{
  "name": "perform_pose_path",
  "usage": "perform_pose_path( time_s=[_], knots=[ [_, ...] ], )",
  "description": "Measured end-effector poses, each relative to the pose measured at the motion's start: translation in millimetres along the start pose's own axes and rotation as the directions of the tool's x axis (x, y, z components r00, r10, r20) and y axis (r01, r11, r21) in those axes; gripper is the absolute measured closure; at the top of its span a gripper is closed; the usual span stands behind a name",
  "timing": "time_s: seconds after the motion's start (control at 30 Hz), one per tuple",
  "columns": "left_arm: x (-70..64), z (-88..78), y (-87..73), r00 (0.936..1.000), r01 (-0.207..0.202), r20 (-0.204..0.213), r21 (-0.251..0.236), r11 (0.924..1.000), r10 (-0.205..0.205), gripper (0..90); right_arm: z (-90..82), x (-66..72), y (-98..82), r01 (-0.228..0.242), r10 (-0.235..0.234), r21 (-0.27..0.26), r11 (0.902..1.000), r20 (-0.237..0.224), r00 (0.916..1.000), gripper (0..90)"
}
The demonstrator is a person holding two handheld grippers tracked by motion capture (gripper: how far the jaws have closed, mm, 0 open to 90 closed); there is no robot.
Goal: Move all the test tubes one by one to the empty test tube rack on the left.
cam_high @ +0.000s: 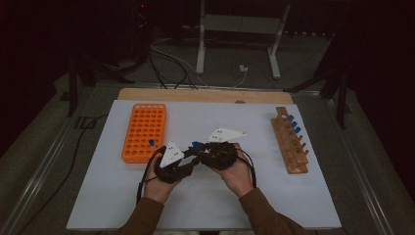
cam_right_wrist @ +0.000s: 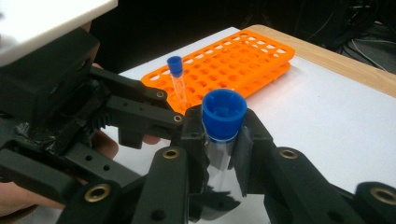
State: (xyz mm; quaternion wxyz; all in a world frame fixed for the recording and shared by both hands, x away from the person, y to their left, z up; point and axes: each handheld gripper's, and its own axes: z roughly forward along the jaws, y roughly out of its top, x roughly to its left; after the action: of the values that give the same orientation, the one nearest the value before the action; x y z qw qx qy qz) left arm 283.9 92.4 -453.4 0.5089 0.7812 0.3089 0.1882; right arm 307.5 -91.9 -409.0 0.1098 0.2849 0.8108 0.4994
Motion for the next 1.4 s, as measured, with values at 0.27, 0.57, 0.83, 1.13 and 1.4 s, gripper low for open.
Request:
perform_pose_path(
  time_s=[0.27, 0.57, 0.83, 1.13, 1.4],
  knots=[
    [0.8, -1.7, -0.3, 0.9999, -0.017, 0.001, 0.002, 0.9999, 0.017, 77.6, 1.7, 0.6, -0.3, -0.002, 0.002, 0.005, 1.0, -0.003, 1.0, 74.8],
    [11.7, -9.6, -2.7, 0.9998, 0.011, -0.019, -0.002, 0.9999, -0.011, 77.8, -8.4, -8.6, -0.7, -0.051, 0.051, -0.04, 0.9979, 0.017, 0.9985, 24.2],
    [22.4, -20.2, -3.2, 0.9983, 0.042, -0.04, -0.013, 0.999, -0.042, 77.8, -21.1, -21.3, -6.1, -0.065, 0.068, -0.043, 0.997, 0.077, 0.9947, 2.0],
    [34.4, -33.4, -5.8, 0.9949, 0.066, -0.076, -0.02, 0.9976, -0.067, 77.8, -35.9, -39.9, -24.0, -0.088, 0.093, -0.045, 0.9951, 0.131, 0.987, 0.0],
    [44.1, -49.4, -9.0, 0.9906, 0.084, -0.105, -0.037, 0.9958, -0.088, 77.8, -52.9, -52.1, -37.6, -0.091, 0.099, -0.052, 0.9944, 0.178, 0.979, 0.0]
  ],
)
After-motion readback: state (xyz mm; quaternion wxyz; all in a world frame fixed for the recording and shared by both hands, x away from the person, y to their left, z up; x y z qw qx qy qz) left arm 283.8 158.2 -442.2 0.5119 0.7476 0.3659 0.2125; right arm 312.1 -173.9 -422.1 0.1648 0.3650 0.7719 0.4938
